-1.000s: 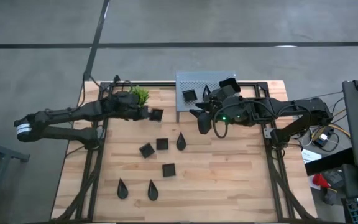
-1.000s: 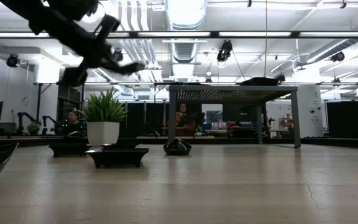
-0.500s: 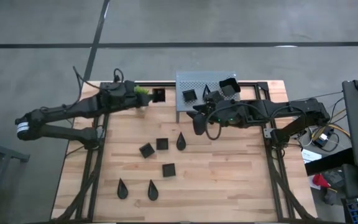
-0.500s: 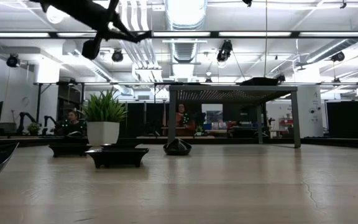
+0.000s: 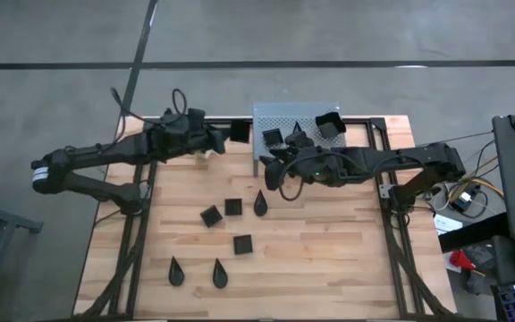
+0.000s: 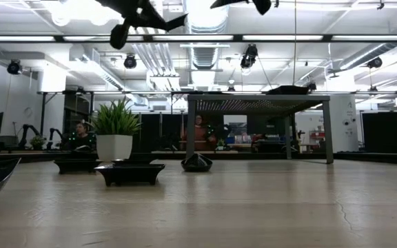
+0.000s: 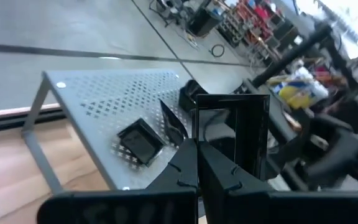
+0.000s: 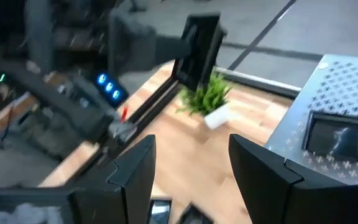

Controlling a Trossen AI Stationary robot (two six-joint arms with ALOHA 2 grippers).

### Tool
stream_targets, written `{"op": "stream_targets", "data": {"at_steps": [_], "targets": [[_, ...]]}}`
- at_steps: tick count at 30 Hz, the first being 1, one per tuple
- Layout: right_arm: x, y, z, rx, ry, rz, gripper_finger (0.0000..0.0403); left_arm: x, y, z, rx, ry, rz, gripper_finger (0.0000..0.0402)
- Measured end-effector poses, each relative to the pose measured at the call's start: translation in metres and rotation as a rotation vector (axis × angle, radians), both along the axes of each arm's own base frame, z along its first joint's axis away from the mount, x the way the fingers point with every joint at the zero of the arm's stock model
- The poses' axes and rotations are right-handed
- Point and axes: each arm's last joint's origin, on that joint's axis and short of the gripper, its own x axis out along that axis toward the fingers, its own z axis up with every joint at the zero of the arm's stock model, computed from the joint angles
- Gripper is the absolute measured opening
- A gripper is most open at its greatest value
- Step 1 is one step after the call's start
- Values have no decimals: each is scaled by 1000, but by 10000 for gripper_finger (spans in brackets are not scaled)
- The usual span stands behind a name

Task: Pick & Place Mini shaped plates
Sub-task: Stack the black square plate on top of the black square plate on the shelf

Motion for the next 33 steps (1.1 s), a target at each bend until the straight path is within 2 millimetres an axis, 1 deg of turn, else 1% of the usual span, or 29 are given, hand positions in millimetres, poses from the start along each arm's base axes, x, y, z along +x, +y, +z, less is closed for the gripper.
{"op": "stream_targets", "data": {"at_steps": [3, 6, 10, 14, 17, 22, 30, 33], "targets": [[2, -2, -2, -24, -10, -61, 201, 10, -5, 2, 58, 39, -1, 0], [2, -3, 0, -53, -16, -106, 201, 14, -10, 7, 120, 64, 19, 0], [2, -3, 2, -76, -29, -117, 201, 16, -15, 14, 222, 101, 61, 0], [4, -7, 5, -92, -49, -123, 201, 16, -24, 25, 351, 144, 53, 0], [6, -8, 7, -118, -60, -116, 201, 16, -30, 31, 414, 166, 55, 0], [7, -12, 10, -132, -85, -120, 201, 17, -34, 35, 463, 174, 48, 0], [8, -14, 11, -130, -95, -123, 201, 27, -35, 28, 455, 199, 39, 0], [8, -15, 11, -130, -92, -126, 201, 32, -35, 24, 420, 195, 37, 0]]}}
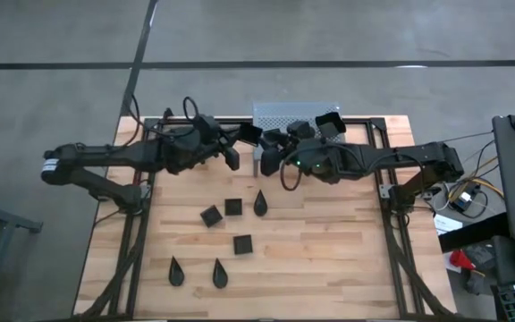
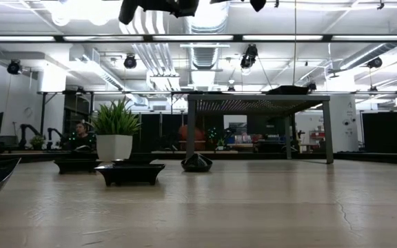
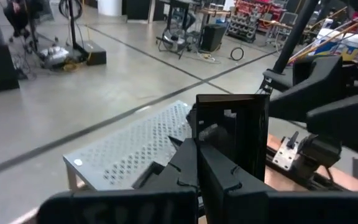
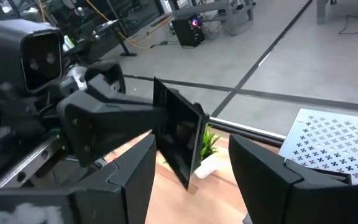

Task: Pick & Place Mini shaped plates
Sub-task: Stack the black square plate on top of the black square plate on the shelf

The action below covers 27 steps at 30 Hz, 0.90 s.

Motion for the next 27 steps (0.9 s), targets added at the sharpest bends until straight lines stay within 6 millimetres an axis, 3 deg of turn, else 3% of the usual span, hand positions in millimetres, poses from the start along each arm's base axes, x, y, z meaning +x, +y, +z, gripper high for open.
{"op": "stream_targets", "data": {"at_steps": [4, 11, 27], "targets": [[-2, 3, 2, -10, 2, 12, 201, 4, 4, -4, -67, -36, 22, 0], [-25, 2, 25, -43, -36, 26, 201, 20, 17, -23, -252, -77, 60, 0], [-100, 2, 82, -182, -119, 76, 201, 55, 73, -73, -733, -218, 131, 0]]}}
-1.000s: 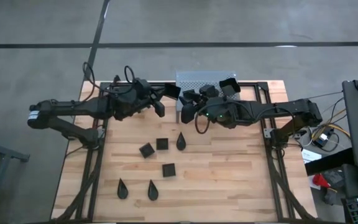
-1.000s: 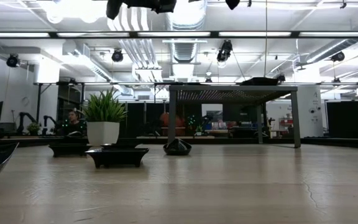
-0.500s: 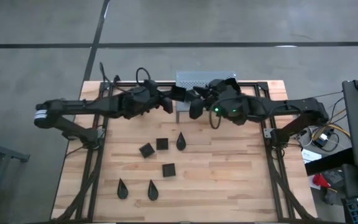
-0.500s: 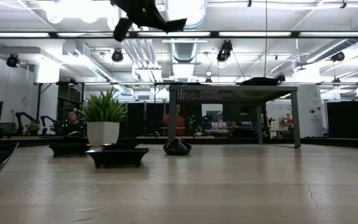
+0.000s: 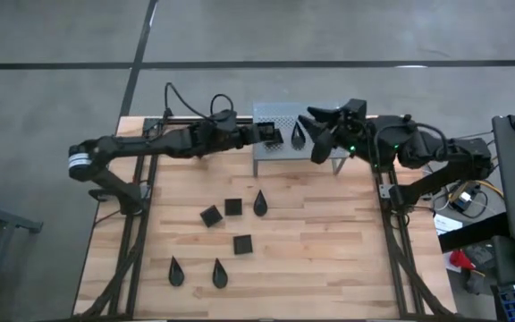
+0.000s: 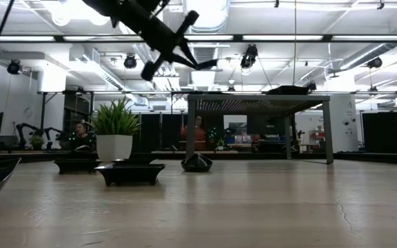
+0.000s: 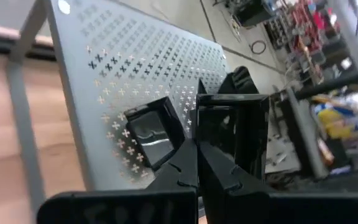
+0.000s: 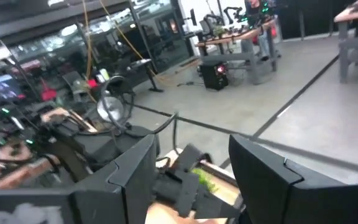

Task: Pick & Place Mini shaped plates
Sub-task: Stack the black square plate on top of the black square plate on the shelf

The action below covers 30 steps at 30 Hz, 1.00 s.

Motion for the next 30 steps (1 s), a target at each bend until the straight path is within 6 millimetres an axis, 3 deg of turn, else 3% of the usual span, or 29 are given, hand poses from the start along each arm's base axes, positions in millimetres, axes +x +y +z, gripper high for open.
{"op": "stream_targets", "data": {"at_steps": [13, 24, 30], "targets": [[-27, -3, 2, -84, 124, 6, 201, 31, 10, -17, -203, -155, 114, 0], [-38, -4, 0, -93, 190, 9, 201, 27, 10, -32, -314, -64, 168, 0], [-41, -5, -2, -110, 220, 11, 201, 27, 11, -28, -317, -83, 178, 0]]}}
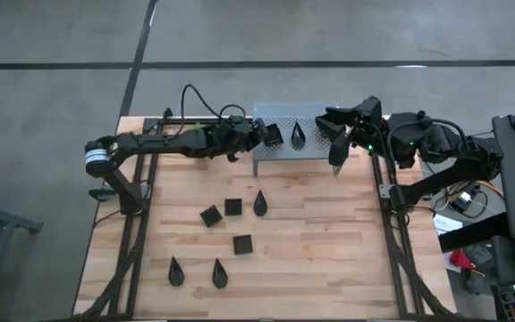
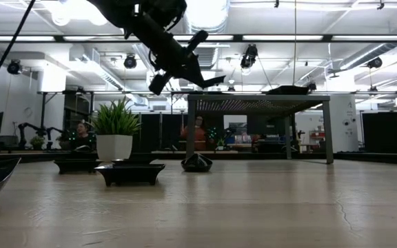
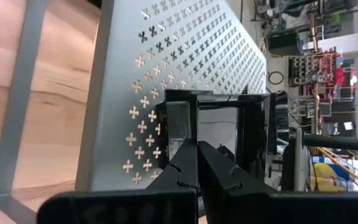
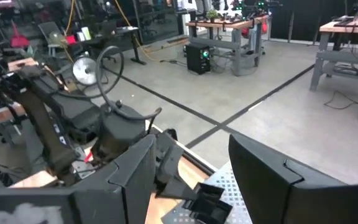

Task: Pick & Place Mini shaped plates
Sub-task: Stack the black square plate on top of the black square plate on the shelf

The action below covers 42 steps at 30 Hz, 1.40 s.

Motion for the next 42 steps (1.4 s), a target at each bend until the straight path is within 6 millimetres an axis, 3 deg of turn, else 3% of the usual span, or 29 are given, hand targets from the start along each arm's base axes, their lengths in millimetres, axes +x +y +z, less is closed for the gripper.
{"op": "stream_targets", "data": {"at_steps": [35, 42], "targets": [[-1, 0, -6, -7, 68, 0, 201, 4, 8, 8, -67, -103, 11, 1], [-1, 0, -8, -9, 78, 0, 201, 11, 11, 14, -76, -25, -1, 1]]}}
